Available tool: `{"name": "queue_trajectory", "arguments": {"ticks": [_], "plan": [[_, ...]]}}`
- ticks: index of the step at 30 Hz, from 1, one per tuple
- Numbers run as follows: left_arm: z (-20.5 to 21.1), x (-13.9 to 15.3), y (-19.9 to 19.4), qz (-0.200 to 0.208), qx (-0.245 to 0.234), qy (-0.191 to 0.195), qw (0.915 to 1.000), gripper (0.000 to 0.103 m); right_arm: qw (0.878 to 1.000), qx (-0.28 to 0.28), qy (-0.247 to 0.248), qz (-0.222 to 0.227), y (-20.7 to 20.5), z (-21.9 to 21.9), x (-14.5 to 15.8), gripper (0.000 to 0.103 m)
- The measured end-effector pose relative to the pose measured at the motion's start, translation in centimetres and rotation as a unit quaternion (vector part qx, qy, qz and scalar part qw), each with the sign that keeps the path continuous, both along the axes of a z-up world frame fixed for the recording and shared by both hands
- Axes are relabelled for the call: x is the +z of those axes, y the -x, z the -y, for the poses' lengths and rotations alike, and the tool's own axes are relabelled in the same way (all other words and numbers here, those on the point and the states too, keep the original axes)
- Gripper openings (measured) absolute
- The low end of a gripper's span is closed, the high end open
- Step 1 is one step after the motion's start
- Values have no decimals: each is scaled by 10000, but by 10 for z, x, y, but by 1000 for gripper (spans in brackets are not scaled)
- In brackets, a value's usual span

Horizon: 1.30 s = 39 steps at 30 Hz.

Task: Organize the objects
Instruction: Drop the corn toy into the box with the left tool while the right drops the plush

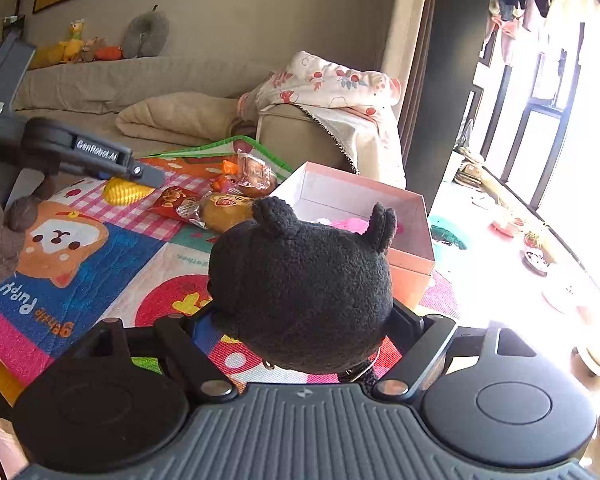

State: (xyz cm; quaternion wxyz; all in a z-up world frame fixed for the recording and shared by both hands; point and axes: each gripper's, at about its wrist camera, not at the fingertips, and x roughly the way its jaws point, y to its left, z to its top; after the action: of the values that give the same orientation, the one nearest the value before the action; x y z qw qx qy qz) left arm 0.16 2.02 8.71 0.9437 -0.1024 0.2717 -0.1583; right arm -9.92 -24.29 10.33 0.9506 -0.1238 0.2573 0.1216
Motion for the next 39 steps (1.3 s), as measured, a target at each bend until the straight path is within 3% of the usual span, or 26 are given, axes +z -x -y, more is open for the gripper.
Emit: {"name": "queue_trajectory", "arguments": {"ticks": [5,9,14,18,23,29,32,35,39], "plan": [[72,35,-64,221,-683,45,9974,34,9997,-32,-158,181,-7,12,-6,82],[119,36,-119,583,-798,-49,9951,35,9996,-171,-209,71,-19,19,-11,82],[130,7,-166,109,-555,-39,9984,35,9992,-365,-149,-30,-38,31,-14,82],[112,-4,-153,85,-646,20,9979,35,9983,-510,-243,-113,-57,40,-11,82],[73,-14,-89,216,-637,-226,9975,35,9967,-464,-662,-118,-95,49,15,82],[28,-42,-27,12,-514,-286,9983,35,9936,-677,-854,-308,-197,41,43,82],[13,-53,-12,-62,-410,-513,9978,35,9917,-919,-781,-449,-250,33,39,82],[-4,-63,-5,-245,-283,-419,9984,35,9876,-1011,-882,-820,-293,29,25,84],[-20,-71,-2,-323,-109,-434,9985,35,9813,-1157,-1192,-977,-290,32,15,88]]}}
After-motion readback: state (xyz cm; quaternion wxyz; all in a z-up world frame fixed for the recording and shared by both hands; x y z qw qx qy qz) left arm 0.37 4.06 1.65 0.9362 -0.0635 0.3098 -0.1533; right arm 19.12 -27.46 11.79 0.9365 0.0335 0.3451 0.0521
